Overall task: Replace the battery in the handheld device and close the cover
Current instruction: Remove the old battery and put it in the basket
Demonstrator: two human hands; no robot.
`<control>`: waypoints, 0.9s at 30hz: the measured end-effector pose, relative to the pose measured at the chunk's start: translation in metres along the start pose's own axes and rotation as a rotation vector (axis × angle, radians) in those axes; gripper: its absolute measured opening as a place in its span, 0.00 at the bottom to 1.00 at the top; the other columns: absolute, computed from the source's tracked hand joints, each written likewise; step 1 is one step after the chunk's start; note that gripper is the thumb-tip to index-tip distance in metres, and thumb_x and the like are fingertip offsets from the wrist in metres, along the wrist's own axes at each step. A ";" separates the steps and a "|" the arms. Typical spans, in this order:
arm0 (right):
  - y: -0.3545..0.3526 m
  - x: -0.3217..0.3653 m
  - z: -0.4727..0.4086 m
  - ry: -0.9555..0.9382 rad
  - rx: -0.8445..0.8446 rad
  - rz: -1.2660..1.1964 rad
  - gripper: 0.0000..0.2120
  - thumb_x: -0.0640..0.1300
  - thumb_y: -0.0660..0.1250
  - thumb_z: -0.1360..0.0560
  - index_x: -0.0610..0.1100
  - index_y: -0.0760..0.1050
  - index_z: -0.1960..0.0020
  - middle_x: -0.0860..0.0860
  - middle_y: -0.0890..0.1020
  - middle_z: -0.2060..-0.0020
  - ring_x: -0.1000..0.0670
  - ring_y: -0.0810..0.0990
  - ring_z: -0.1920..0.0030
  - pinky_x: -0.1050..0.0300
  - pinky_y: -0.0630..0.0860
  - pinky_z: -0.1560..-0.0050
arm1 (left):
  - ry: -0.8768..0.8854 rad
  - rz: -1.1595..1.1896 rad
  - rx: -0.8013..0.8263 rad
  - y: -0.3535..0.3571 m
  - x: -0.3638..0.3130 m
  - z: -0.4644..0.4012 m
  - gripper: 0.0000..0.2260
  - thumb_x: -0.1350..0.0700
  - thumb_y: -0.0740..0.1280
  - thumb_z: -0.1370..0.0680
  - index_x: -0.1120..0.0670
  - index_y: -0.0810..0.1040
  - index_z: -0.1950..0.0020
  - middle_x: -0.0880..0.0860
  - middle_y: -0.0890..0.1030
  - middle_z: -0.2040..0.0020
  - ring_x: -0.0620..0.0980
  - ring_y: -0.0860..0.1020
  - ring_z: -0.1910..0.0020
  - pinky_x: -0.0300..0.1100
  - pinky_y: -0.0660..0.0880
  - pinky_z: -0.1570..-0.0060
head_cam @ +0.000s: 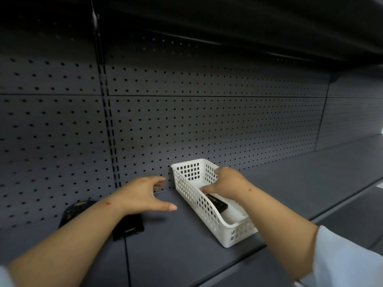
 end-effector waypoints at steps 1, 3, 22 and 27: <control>-0.003 0.004 0.001 -0.016 -0.003 -0.035 0.29 0.54 0.70 0.30 0.41 0.68 0.35 0.46 0.76 0.37 0.46 0.75 0.39 0.56 0.72 0.42 | -0.003 0.003 -0.003 -0.002 0.002 0.002 0.61 0.21 0.61 0.59 0.49 0.63 0.29 0.47 0.71 0.31 0.40 0.70 0.36 0.33 0.63 0.37; -0.008 0.010 0.001 -0.044 -0.010 -0.105 0.29 0.54 0.70 0.30 0.42 0.68 0.35 0.46 0.76 0.37 0.45 0.76 0.40 0.53 0.73 0.41 | -0.010 0.005 -0.006 -0.006 0.005 0.007 0.60 0.23 0.62 0.57 0.49 0.63 0.29 0.47 0.70 0.31 0.40 0.70 0.35 0.33 0.62 0.38; 0.043 0.122 0.015 -0.343 0.214 -0.275 0.45 0.57 0.74 0.36 0.50 0.55 0.26 0.52 0.60 0.26 0.48 0.61 0.27 0.54 0.60 0.30 | -0.192 -0.082 -0.033 -0.058 0.075 0.088 0.50 0.31 0.70 0.43 0.51 0.58 0.27 0.48 0.64 0.27 0.45 0.65 0.30 0.40 0.62 0.32; 0.071 0.151 0.021 -0.396 0.288 -0.246 0.44 0.56 0.74 0.35 0.51 0.55 0.26 0.53 0.60 0.25 0.49 0.61 0.27 0.55 0.60 0.30 | -0.259 -0.082 -0.040 -0.067 0.095 0.116 0.56 0.26 0.68 0.48 0.52 0.58 0.27 0.49 0.65 0.27 0.46 0.65 0.30 0.40 0.61 0.32</control>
Point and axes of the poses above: each hand's wrist, its own z-axis away from the middle knuckle, its own y-axis out of the palm, x = y × z, the point moved 7 cm from there along -z, towards the middle knuckle
